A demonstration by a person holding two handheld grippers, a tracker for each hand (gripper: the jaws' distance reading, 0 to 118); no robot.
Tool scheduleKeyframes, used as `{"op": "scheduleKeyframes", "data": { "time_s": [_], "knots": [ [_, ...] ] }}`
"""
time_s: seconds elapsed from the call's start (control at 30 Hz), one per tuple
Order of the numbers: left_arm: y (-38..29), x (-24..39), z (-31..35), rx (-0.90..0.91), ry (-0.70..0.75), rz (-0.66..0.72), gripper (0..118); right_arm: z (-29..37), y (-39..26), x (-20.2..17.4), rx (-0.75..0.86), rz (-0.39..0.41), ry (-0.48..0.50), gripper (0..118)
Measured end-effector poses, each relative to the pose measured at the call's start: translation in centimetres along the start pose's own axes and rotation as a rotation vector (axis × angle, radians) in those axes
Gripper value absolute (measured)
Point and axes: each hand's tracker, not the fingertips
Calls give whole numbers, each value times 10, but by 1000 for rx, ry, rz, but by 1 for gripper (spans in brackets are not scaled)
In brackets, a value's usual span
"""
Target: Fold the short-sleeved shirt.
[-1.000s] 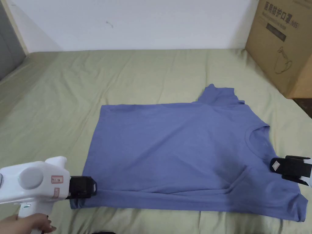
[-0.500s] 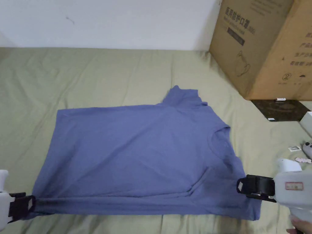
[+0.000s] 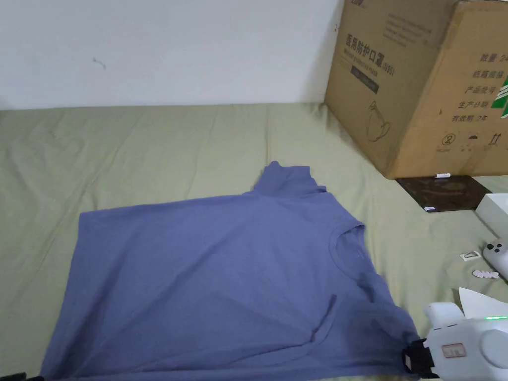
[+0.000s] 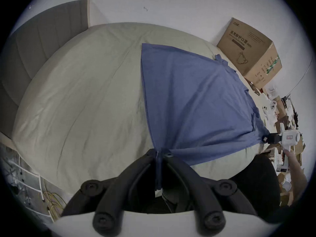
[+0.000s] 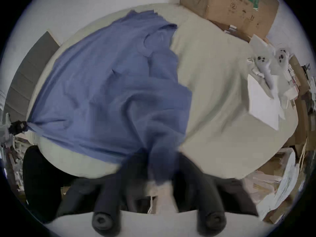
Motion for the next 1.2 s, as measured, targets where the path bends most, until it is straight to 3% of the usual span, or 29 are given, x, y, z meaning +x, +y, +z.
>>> {"op": "scheduleKeyframes", "data": {
  "time_s": [0.03, 0.23, 0.37, 0.57, 0.83, 1.0, 1.03, 1.07, 1.1, 1.13, 1.2],
  "knots": [
    [-1, 0, 1, 8, -14, 7, 4, 5, -1, 2, 11, -7, 68, 3],
    [7, 3, 4, 5, 19, -2, 4, 31, -1, -5, 54, 21, 54, 3],
    [14, -4, 10, 27, -1, 15, 4, 51, 9, 2, 114, -67, 147, 3],
    [62, -4, 4, 44, -29, 35, 4, 65, 61, 3, 162, -112, 191, 3],
    [162, -11, -70, 17, -23, 43, 4, 1, 187, -21, 118, -114, 149, 3],
    [194, -18, -115, -2, 15, 65, 6, -60, 234, -28, 25, -162, 107, 3],
    [195, -19, -120, -3, 7, 85, 15, -66, 237, -29, 30, -193, 99, 3],
    [195, -20, -122, 2, 1, 104, 35, -71, 238, -27, 35, -208, 98, 6],
    [194, -21, -123, 14, 8, 122, 74, -73, 237, -29, 47, -220, 90, 11],
    [192, -22, -123, 30, 10, 136, 93, -72, 234, -32, 77, -218, 63, 14],
    [184, -23, -115, 74, 12, 160, 97, -76, 232, -25, 109, -178, 34, 36]
  ]
}}
